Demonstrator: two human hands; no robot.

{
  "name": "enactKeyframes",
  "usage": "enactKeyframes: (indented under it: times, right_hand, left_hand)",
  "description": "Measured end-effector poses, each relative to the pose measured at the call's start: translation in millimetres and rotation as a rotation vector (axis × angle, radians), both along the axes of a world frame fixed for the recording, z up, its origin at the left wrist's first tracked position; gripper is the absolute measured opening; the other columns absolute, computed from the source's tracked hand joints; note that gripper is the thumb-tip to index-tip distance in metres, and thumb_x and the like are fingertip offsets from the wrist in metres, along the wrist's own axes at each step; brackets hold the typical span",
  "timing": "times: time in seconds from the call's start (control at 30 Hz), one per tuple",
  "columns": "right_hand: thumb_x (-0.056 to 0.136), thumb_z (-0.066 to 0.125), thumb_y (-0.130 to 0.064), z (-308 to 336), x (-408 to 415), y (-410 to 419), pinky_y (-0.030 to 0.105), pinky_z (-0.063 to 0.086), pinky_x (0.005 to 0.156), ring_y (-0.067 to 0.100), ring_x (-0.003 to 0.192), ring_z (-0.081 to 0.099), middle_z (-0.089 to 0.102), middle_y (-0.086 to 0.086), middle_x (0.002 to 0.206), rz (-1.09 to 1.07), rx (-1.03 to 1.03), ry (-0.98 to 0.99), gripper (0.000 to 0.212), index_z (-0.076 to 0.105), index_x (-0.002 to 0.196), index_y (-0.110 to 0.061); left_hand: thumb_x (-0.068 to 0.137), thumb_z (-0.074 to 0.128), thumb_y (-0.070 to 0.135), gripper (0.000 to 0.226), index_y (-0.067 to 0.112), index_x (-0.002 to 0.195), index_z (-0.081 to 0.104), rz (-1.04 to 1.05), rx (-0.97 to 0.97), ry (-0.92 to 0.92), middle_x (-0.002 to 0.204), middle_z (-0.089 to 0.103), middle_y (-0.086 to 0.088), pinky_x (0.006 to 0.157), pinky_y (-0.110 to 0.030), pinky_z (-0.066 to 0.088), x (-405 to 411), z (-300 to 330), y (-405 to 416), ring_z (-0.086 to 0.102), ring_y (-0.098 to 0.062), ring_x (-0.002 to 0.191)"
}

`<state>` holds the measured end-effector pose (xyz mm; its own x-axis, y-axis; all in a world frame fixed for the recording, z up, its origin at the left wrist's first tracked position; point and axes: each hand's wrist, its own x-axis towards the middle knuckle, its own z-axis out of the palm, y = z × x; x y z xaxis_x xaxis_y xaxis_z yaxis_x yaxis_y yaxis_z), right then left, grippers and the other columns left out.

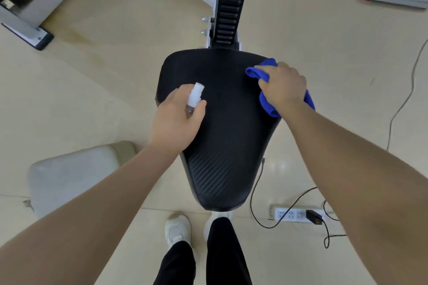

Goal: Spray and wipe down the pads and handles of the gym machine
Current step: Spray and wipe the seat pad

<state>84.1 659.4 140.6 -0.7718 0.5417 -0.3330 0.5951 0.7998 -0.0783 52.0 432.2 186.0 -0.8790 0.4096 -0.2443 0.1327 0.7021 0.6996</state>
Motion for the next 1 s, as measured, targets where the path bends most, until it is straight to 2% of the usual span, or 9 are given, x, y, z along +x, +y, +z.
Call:
enactKeyframes:
  times: [0.17,0.27,0.47,0.57,0.67,0.77,0.83,0.93,1.0]
  right_hand:
    - [0.091,0.047,-0.027,31.7,79.2,-28.6,0.034,0.042,0.077,0.026,0.094,0.056,0.058,0.004,0.105,0.151,-0.187,0.059,0.042,0.051,0.131,-0.039]
    - [0.092,0.047,-0.027,34.1,79.1,-29.4,0.034,0.039,0.077,0.026,0.093,0.055,0.057,0.005,0.106,0.256,-0.189,0.046,0.041,0.051,0.131,-0.038]
    - [0.093,0.041,-0.024,-0.5,13.9,3.5,0.04,0.04,0.082,0.033,0.097,0.055,0.058,0.008,0.11,0.018,0.006,0.022,0.04,0.051,0.13,-0.036]
    - [0.087,0.048,-0.027,19.7,29.9,-37.4,0.04,0.043,0.077,0.035,0.096,0.057,0.058,0.008,0.111,0.172,-0.046,0.054,0.039,0.049,0.126,-0.029]
    - [0.085,0.051,-0.026,42.1,49.8,-90.5,0.036,0.04,0.063,0.031,0.086,0.058,0.057,0.004,0.103,0.401,-0.16,0.092,0.033,0.048,0.117,-0.024]
    - [0.088,0.049,-0.027,43.1,39.5,-92.1,0.034,0.034,0.063,0.028,0.088,0.055,0.051,0.003,0.107,0.55,-0.163,0.03,0.032,0.047,0.12,-0.026]
    - [0.088,0.048,-0.028,25.5,18.3,-65.0,0.037,0.037,0.068,0.031,0.095,0.054,0.05,0.005,0.112,0.463,-0.083,0.011,0.031,0.048,0.119,-0.027]
    - [0.09,0.045,-0.023,-0.6,-16.7,-21.7,0.038,0.039,0.07,0.035,0.093,0.055,0.054,0.011,0.111,0.037,0.012,0.079,0.026,0.051,0.116,-0.021]
    - [0.092,0.045,-0.019,-9.9,-32.2,-11.6,0.037,0.038,0.069,0.034,0.088,0.054,0.055,0.012,0.106,-0.11,0.047,0.093,0.025,0.053,0.115,-0.017]
  left_hand:
    - [0.092,0.047,0.026,0.028,0.019,0.118,0.052,-0.011,-0.104,0.002,0.095,0.055,0.004,0.067,-0.026,0.032,3.4,0.4,2.4,0.047,-0.015,0.078]
    - [0.092,0.046,0.026,0.028,0.019,0.119,0.051,-0.026,-0.146,0.022,0.095,0.054,0.004,0.066,-0.028,0.034,5.7,0.0,5.5,0.048,-0.017,0.077]
    - [0.093,0.045,0.028,0.029,0.019,0.121,0.049,-0.07,-0.18,0.05,0.087,0.049,0.005,0.065,-0.029,0.035,6.7,-0.7,6.1,0.049,-0.018,0.075]
    - [0.093,0.046,0.027,0.029,0.018,0.12,0.05,-0.047,-0.162,0.047,0.084,0.049,0.004,0.064,-0.029,0.032,6.3,1.3,4.8,0.048,-0.02,0.074]
    - [0.092,0.048,0.026,0.028,0.015,0.118,0.051,0.027,-0.116,0.003,0.077,0.052,0.001,0.064,-0.028,0.031,4.1,3.4,3.3,0.048,-0.02,0.073]
    - [0.091,0.049,0.026,0.024,0.016,0.113,0.053,0.135,-0.01,-0.094,0.067,0.053,0.0,0.066,-0.033,0.042,0.1,2.5,-0.3,0.057,-0.026,0.072]
    - [0.091,0.05,0.027,0.022,0.019,0.11,0.054,0.163,0.03,-0.132,0.064,0.054,-0.001,0.07,-0.038,0.049,-2.0,0.3,-2.5,0.061,-0.027,0.072]
    - [0.09,0.049,0.029,0.018,0.024,0.107,0.055,0.159,0.081,-0.177,0.067,0.059,-0.01,0.07,-0.041,0.05,-5.0,-1.5,-6.6,0.06,-0.028,0.07]
    - [0.09,0.05,0.028,0.016,0.026,0.105,0.055,0.145,0.12,-0.178,0.07,0.061,-0.013,0.07,-0.04,0.05,-9.1,-0.2,-10.1,0.06,-0.028,0.071]
